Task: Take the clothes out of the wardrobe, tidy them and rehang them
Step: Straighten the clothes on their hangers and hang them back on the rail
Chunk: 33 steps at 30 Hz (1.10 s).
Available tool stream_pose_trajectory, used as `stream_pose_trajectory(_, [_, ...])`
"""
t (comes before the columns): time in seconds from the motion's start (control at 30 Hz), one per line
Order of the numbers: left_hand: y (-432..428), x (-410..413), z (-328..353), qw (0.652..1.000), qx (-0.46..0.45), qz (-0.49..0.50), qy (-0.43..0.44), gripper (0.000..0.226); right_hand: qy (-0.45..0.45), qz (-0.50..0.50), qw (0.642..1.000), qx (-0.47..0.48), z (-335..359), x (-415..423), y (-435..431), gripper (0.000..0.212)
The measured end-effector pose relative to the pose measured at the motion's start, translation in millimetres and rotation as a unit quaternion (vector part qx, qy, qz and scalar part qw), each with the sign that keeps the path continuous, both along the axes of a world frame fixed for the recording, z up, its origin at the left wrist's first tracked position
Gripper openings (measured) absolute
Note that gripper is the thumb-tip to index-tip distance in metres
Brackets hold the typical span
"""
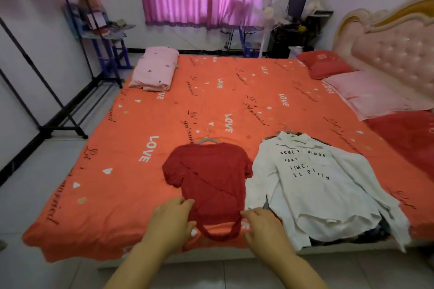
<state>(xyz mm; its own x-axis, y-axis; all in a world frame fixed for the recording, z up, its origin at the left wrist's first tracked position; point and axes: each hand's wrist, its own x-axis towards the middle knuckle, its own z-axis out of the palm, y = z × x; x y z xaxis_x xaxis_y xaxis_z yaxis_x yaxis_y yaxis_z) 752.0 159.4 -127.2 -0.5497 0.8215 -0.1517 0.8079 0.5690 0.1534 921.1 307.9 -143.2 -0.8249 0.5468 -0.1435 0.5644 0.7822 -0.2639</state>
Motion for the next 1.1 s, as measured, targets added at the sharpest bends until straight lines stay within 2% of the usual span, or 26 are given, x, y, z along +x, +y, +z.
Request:
stream_pose_trajectory(0.33, [94.4,-127.5,-22.4,1.000,-0.005,0.001,-0.031,0.055,-0.039,-0.004,0.999,-0.032,-18.4,-132.4,94.8,0.046])
stream_pose_trajectory(0.57, [151.9,-185.6,-50.8,0.996,-0.037,0.059,-0.058,0.051,-0.076,0.041,0.996,-0.035,-50.4,-222.4,178.4,0.044])
stream_pose_trajectory(0.87, [239.5,-256.4,-117.4,0.979,-0.090,0.145,-0.108,0.052,-0.137,0.113,0.982,-0.066,-131.7,-361.0,310.6,0.045])
stream_pose_trajectory(1.1, [279.9,-293.3,-189.0,0.964,-0.091,0.196,-0.152,0.052,-0.129,0.122,0.979,-0.097,-225.5,-455.2,367.1,0.047])
